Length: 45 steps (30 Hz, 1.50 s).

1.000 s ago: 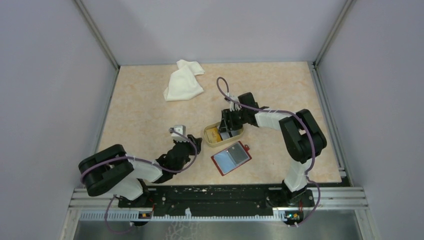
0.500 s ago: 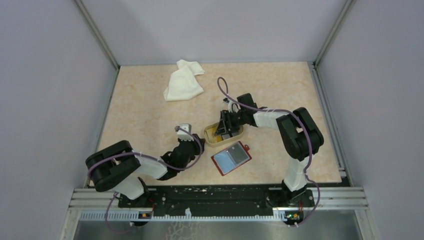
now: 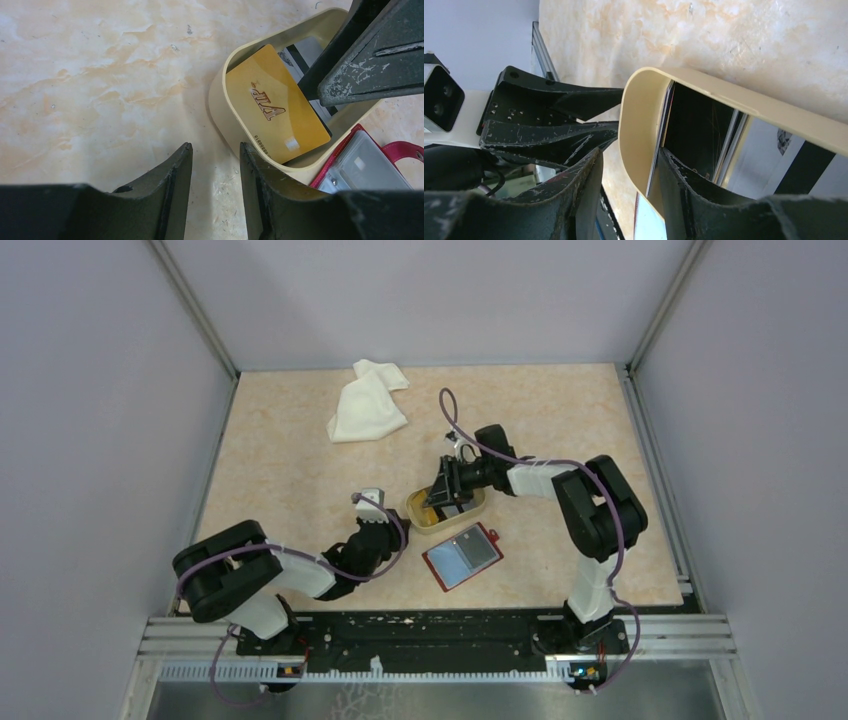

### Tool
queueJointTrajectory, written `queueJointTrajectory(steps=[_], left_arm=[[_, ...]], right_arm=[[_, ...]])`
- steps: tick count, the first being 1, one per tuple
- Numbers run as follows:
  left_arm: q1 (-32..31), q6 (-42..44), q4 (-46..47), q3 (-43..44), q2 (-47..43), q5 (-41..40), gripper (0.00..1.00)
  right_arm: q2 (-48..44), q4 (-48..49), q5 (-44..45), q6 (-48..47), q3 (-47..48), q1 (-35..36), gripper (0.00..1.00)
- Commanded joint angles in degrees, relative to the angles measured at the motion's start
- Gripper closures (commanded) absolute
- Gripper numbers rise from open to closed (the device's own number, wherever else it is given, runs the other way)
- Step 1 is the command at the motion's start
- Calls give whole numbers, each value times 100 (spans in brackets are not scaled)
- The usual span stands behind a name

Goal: Put the credit cards into the card holder
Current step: Pick up the credit card from the storage box.

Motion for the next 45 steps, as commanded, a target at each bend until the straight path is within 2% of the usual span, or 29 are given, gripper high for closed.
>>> queueJointTrajectory(steps=[1,9,17,33,45], left_arm=[[21,64,102,139,70,94,54],[21,68,117,133,76,103,53],[22,79,151,124,79,117,53],[22,94,169,124,94,121,53],[21,95,174,115,91,116,53]], right_arm=[[26,182,-16,35,-20,40,56],[216,-128,220,-235,79,150,68],[275,-400,595,-614,169,315,64],[370,-377,156,-578,273,330,61],[144,-409,-107,-595,336,24,60]])
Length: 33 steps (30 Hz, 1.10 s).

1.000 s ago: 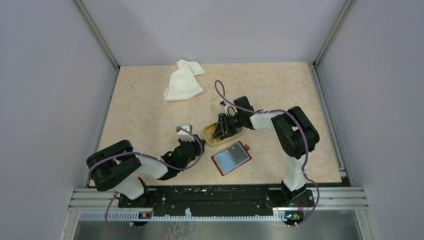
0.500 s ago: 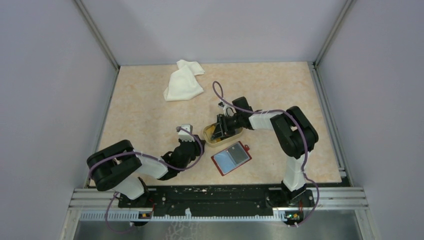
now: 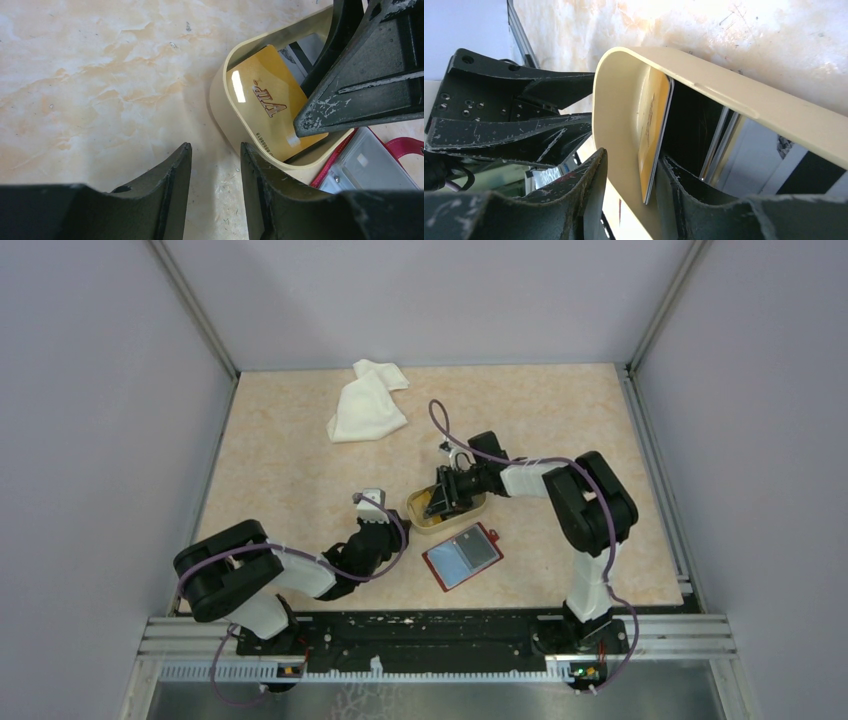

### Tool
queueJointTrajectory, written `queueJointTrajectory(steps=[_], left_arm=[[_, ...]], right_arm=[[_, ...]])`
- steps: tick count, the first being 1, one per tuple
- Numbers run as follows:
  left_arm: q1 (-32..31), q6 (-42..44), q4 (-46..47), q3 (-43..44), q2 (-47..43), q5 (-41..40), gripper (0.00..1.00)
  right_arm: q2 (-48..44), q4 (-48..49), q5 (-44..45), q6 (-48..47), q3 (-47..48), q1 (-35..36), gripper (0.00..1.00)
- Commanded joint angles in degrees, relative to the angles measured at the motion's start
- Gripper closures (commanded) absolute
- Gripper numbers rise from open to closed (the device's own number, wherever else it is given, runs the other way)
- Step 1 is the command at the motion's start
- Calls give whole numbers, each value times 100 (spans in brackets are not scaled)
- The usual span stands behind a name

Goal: Put the credit cards into the card holder
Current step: Pick up the credit card from the storage box.

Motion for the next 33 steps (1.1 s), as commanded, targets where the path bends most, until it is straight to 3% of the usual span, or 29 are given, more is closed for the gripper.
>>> queueJointTrajectory(steps=[1,19,27,33], left_arm=[[22,32,176,113,50,53,53],[21,19,162,122,59,44,53],[26,28,115,166,79,44,53],[23,31,119,166,84,44,53]], right_arm=[[-173,69,-256,-111,263,-151,60],[-249,72,-445,-73,261,-374,59],[28,578,-794,328,84,-218,59],[81,100,-103,-102,221,157,53]])
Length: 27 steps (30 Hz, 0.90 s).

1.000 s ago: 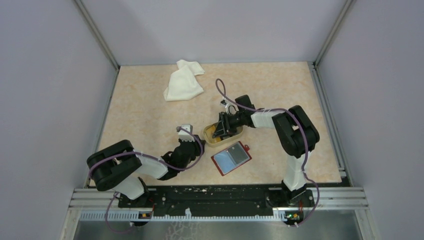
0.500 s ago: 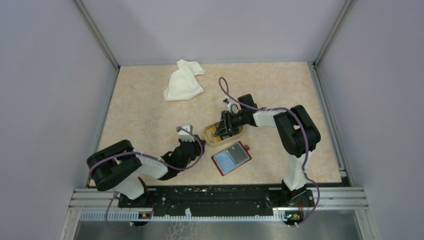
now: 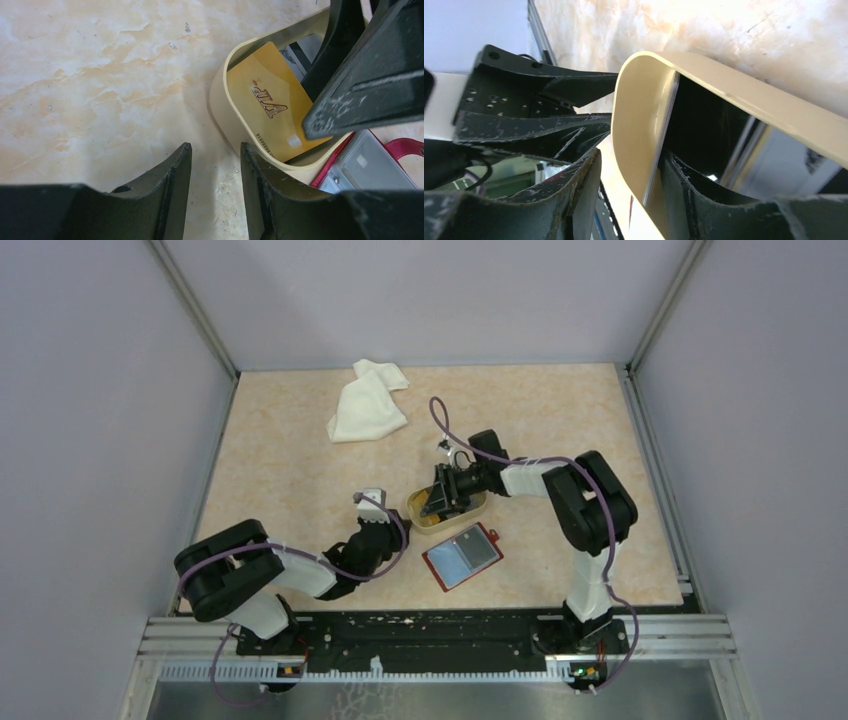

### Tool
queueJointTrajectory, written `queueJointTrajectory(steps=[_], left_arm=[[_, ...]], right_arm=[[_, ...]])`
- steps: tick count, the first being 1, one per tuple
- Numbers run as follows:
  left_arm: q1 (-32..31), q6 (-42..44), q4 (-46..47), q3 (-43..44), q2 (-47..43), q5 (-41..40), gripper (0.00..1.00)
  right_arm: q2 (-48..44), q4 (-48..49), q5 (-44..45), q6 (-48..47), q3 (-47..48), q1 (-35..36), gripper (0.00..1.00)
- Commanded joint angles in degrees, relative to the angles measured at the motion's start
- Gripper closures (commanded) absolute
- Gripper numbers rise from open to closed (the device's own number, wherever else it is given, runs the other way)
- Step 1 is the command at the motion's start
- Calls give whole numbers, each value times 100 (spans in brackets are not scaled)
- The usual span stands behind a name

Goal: Put the credit cards into the card holder
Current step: Pick up the credit card from the storage box.

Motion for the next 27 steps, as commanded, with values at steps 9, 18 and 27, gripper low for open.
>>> queueJointTrajectory(steps=[9,18,27], left_arm=[[26,35,123,160,64,53,53],[21,34,119,153,58,53,53],[25,34,122,139,46,53,53]], right_arm=[[189,-517,1024,-498,277,374,48],[-3,-318,388,-243,279,212,54],[-109,-53,-58,-10,210,-184,57]])
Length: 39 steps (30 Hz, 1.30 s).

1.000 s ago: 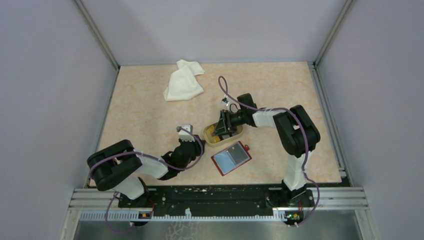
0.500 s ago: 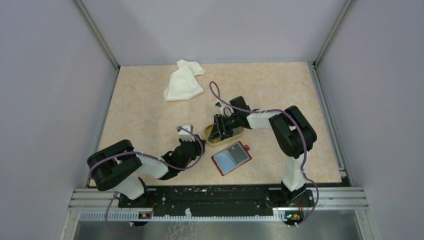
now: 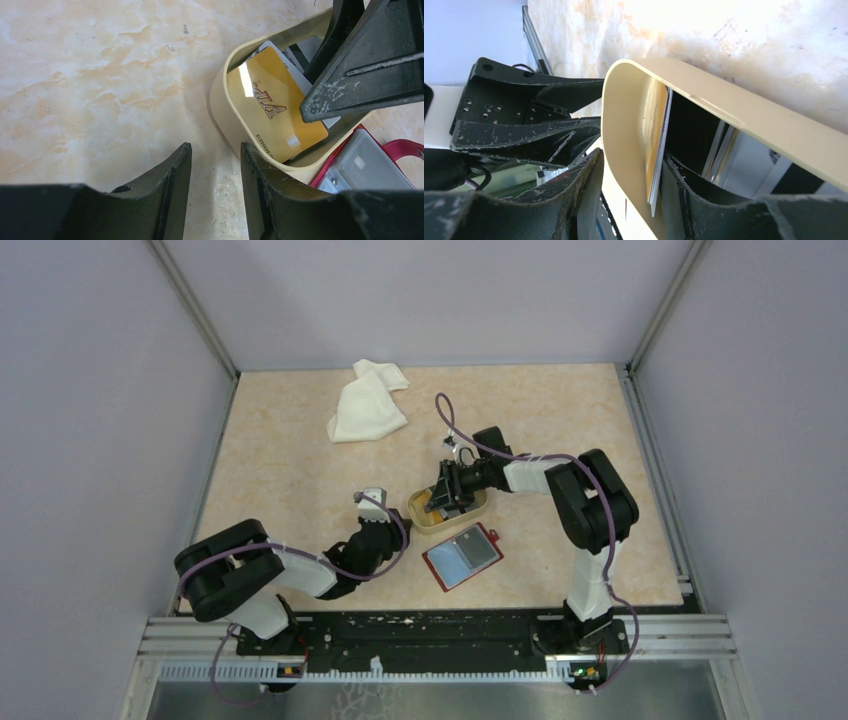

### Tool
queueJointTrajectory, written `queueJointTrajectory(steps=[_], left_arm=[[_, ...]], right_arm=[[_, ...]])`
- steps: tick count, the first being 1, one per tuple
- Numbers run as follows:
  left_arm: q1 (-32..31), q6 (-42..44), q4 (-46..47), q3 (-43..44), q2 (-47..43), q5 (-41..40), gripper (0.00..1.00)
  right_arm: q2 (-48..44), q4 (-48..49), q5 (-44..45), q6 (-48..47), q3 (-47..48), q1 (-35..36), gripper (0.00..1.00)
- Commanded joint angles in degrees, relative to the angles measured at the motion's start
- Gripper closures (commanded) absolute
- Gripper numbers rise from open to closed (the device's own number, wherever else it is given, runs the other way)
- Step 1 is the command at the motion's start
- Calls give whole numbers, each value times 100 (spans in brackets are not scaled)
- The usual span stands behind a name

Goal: Put the credit cards into the card holder
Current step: Pick up the credit card from the storage box.

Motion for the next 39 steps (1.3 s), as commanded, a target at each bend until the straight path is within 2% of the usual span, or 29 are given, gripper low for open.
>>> queueJointTrajectory(steps=[1,7,13,28,39], left_arm=[[20,33,130,98,49,51,53],[19,24,145,87,43,51,53],[19,26,147,80,43,51,53],[26,26,156,73,30,51,53],[19,15,173,52,17,51,53]], right_arm=[[-156,290,-305,96,76,-149,57],[-157,272,-375,117,77,-249,59],[-146,171,-316,55,93,-332,66],[-175,-199,49,-208,157,-444,94],[-367,-506,378,-517,232,-604,100]])
